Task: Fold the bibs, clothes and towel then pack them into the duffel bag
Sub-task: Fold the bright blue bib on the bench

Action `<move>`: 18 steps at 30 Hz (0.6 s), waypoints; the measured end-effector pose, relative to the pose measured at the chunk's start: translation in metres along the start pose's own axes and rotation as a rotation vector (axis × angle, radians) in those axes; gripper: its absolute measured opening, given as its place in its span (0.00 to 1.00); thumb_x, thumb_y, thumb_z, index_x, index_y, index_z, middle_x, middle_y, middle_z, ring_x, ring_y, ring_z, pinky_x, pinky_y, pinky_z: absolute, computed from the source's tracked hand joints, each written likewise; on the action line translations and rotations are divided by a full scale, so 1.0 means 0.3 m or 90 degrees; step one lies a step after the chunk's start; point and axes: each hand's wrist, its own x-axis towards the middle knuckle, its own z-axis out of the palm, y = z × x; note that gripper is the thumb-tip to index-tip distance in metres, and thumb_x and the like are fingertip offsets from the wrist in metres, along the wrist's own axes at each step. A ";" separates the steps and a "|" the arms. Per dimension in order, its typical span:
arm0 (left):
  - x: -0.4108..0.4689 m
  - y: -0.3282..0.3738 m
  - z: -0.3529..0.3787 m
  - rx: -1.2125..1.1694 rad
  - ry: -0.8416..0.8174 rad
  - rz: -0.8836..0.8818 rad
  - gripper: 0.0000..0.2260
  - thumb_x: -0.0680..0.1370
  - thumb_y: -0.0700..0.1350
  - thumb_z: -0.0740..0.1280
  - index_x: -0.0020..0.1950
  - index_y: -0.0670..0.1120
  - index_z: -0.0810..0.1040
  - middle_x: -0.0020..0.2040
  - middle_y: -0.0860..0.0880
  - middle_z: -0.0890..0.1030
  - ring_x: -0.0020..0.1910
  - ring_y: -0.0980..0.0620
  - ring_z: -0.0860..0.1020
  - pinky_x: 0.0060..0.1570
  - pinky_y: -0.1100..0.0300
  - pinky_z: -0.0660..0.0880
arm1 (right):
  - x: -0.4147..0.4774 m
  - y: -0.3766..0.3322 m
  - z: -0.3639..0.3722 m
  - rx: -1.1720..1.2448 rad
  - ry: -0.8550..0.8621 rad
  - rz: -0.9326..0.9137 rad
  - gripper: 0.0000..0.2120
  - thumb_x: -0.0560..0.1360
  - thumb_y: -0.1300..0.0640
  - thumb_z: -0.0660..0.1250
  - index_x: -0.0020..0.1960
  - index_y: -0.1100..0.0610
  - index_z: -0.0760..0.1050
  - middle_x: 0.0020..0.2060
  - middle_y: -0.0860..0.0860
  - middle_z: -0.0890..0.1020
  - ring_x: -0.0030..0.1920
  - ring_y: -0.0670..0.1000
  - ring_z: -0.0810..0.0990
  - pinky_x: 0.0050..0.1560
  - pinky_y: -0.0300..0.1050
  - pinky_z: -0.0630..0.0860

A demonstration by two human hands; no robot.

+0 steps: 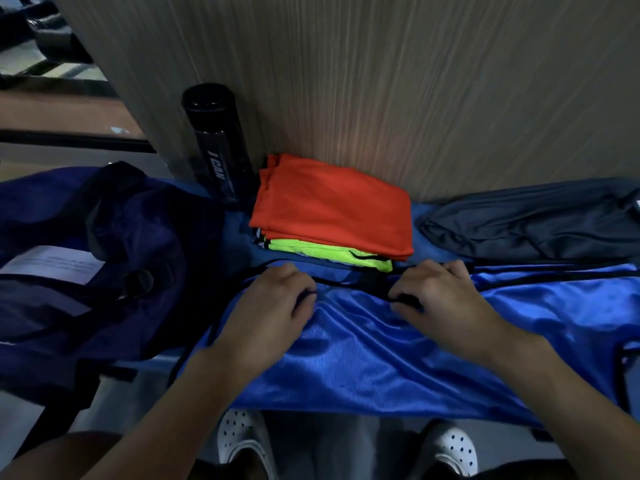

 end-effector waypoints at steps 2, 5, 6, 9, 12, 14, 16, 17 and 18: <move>-0.007 0.015 0.026 0.040 -0.048 -0.009 0.10 0.82 0.52 0.62 0.59 0.51 0.77 0.54 0.56 0.73 0.56 0.54 0.72 0.58 0.54 0.71 | 0.006 0.003 0.012 -0.010 0.031 -0.004 0.04 0.80 0.50 0.63 0.49 0.45 0.77 0.44 0.40 0.79 0.51 0.45 0.72 0.53 0.45 0.58; -0.007 0.020 0.050 0.147 -0.132 -0.041 0.21 0.82 0.60 0.53 0.73 0.54 0.66 0.66 0.57 0.65 0.68 0.54 0.63 0.69 0.51 0.60 | 0.047 0.013 0.033 -0.058 0.154 0.041 0.05 0.80 0.56 0.62 0.47 0.51 0.75 0.36 0.46 0.78 0.41 0.51 0.76 0.51 0.47 0.60; -0.009 0.017 0.058 0.175 -0.157 -0.042 0.25 0.81 0.62 0.49 0.76 0.54 0.61 0.70 0.55 0.61 0.72 0.54 0.59 0.72 0.48 0.57 | 0.063 0.015 0.039 -0.084 0.190 0.062 0.04 0.80 0.57 0.63 0.47 0.53 0.75 0.35 0.48 0.78 0.40 0.53 0.76 0.51 0.49 0.61; -0.018 0.005 0.082 0.228 -0.201 -0.031 0.33 0.76 0.66 0.38 0.79 0.55 0.50 0.78 0.51 0.50 0.78 0.52 0.47 0.76 0.39 0.49 | 0.083 0.023 0.055 -0.120 0.218 0.073 0.03 0.78 0.56 0.65 0.51 0.54 0.77 0.42 0.50 0.80 0.46 0.55 0.76 0.53 0.52 0.63; -0.023 -0.005 0.094 0.238 -0.201 -0.038 0.33 0.76 0.65 0.38 0.80 0.55 0.49 0.79 0.50 0.47 0.79 0.52 0.45 0.76 0.37 0.46 | 0.051 0.030 0.049 -0.105 0.195 0.027 0.11 0.75 0.52 0.70 0.56 0.54 0.78 0.49 0.49 0.79 0.50 0.54 0.76 0.53 0.51 0.65; -0.020 0.005 0.086 0.229 -0.170 -0.046 0.32 0.75 0.64 0.42 0.79 0.56 0.54 0.78 0.50 0.51 0.78 0.51 0.48 0.75 0.38 0.49 | 0.018 0.046 0.043 -0.092 0.168 0.017 0.14 0.74 0.53 0.72 0.59 0.54 0.78 0.51 0.48 0.78 0.52 0.53 0.75 0.54 0.50 0.67; -0.019 0.008 0.084 0.212 -0.156 -0.053 0.32 0.75 0.65 0.42 0.79 0.58 0.54 0.78 0.49 0.51 0.78 0.49 0.48 0.75 0.37 0.50 | -0.004 0.073 0.043 -0.076 0.158 0.031 0.10 0.76 0.58 0.70 0.57 0.54 0.78 0.50 0.48 0.78 0.52 0.53 0.75 0.53 0.50 0.68; -0.019 0.004 0.091 0.218 -0.171 -0.049 0.32 0.75 0.66 0.41 0.79 0.60 0.49 0.79 0.50 0.47 0.79 0.49 0.45 0.75 0.36 0.47 | -0.008 0.089 0.044 -0.069 0.172 0.037 0.07 0.77 0.59 0.69 0.54 0.54 0.79 0.48 0.48 0.79 0.51 0.53 0.76 0.53 0.51 0.69; -0.022 -0.001 0.102 0.232 -0.193 -0.046 0.32 0.75 0.67 0.39 0.79 0.62 0.43 0.80 0.50 0.42 0.79 0.50 0.40 0.75 0.35 0.43 | -0.006 0.104 0.042 -0.066 0.196 0.045 0.04 0.77 0.60 0.68 0.51 0.54 0.79 0.45 0.48 0.80 0.49 0.54 0.77 0.52 0.51 0.68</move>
